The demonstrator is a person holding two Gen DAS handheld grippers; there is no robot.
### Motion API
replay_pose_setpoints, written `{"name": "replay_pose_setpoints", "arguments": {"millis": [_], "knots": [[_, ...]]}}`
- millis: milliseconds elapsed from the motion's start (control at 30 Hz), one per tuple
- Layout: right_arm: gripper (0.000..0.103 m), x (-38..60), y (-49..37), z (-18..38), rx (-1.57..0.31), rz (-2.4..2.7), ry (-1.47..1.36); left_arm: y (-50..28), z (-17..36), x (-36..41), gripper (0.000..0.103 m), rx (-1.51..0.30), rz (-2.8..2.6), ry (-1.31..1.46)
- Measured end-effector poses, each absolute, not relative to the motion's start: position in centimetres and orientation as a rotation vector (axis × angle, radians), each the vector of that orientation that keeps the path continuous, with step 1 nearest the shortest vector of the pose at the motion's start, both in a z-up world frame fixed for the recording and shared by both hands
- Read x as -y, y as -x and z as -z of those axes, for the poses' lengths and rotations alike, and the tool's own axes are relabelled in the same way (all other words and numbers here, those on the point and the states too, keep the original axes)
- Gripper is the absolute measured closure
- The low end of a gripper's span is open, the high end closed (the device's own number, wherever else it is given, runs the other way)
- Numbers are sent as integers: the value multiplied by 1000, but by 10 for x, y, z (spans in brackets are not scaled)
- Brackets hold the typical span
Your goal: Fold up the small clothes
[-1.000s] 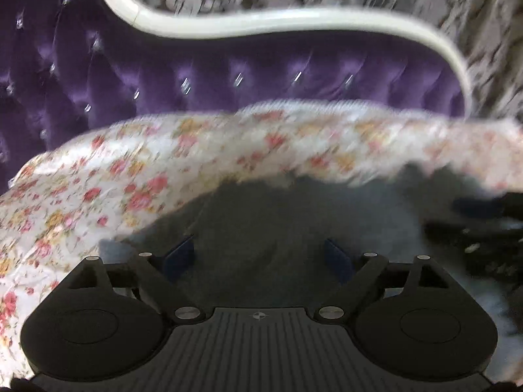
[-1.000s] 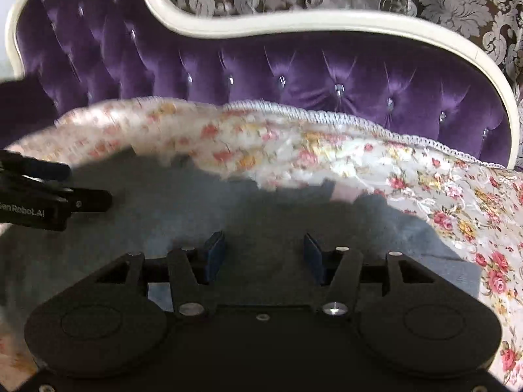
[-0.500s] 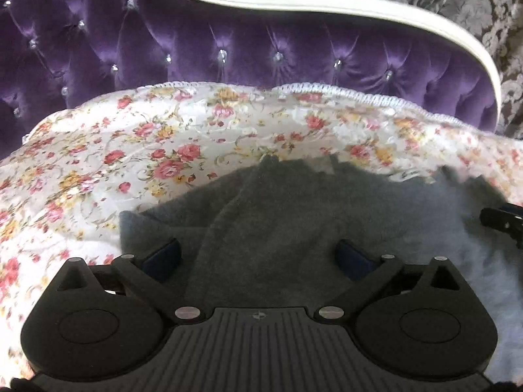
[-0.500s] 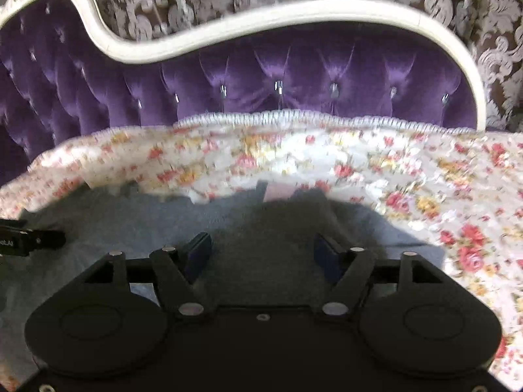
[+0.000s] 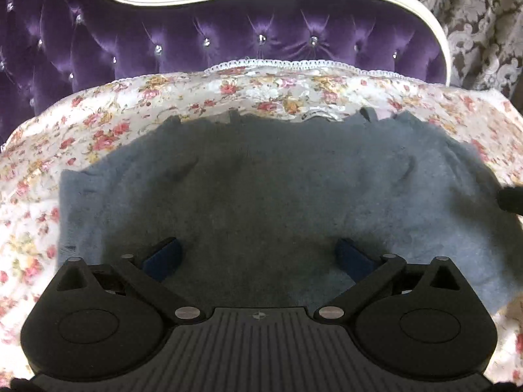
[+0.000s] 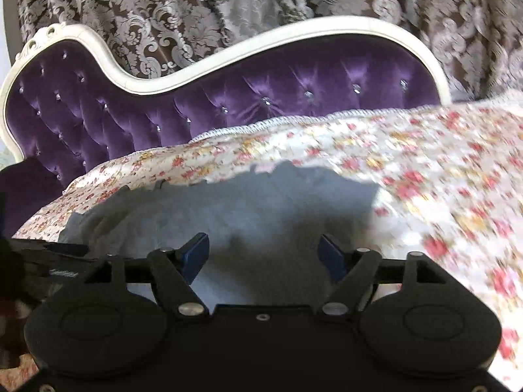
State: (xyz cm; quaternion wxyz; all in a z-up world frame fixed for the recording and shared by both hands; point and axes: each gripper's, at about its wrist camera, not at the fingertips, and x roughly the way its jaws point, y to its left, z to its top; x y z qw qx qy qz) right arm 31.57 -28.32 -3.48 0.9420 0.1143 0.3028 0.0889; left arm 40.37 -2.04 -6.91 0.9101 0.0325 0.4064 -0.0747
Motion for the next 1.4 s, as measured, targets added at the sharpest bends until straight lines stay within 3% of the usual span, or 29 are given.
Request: {"name": "replay_pose_setpoints", "arguments": {"millis": [400,633,967,1200,1400], "knots": [[10,335,-315,67,-680,-264,-463,-407,75,20,0,-877,140,-52],[10,338,-348,75,-694,-408,-598,-408,76,19,0,-879,141,-50],[7,322,-381,76,-734,-426,-578,-413,70,18,0,-908,158,-63],[8,322,-377,76,-735,-431,-557,-438,41,18,6,-917,154,4],[8,323,-378,75,-734,-437,-550,-468,65,36,3,-953,65,-81]]}}
